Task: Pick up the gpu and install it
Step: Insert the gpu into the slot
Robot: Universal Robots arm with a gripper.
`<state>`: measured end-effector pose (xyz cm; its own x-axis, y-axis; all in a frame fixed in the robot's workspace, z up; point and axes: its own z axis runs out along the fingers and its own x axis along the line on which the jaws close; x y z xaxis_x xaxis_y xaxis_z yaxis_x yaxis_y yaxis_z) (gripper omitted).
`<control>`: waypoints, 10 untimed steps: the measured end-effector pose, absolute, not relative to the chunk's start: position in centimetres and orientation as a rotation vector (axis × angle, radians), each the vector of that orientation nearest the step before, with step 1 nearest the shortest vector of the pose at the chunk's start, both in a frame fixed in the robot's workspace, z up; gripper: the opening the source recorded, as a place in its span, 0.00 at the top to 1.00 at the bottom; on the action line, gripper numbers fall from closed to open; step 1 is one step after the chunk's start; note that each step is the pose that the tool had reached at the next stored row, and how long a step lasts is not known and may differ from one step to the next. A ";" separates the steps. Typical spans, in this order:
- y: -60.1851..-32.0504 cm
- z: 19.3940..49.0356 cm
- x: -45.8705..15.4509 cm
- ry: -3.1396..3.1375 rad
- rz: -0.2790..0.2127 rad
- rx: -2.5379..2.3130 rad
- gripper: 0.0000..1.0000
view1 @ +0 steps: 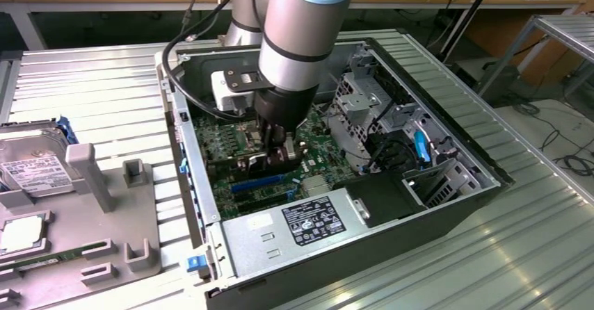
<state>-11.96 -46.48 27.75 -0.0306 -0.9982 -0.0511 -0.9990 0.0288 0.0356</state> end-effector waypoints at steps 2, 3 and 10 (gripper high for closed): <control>-46.5 27.5 -12.0 2.245 0.096 -2.179 0.73; -46.5 27.4 -12.0 2.245 0.096 -2.179 0.73; -46.5 26.9 -12.0 2.245 0.096 -2.179 0.73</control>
<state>-11.97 -46.48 26.93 -0.0306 -0.9982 -0.0511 -0.9990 0.0288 0.0354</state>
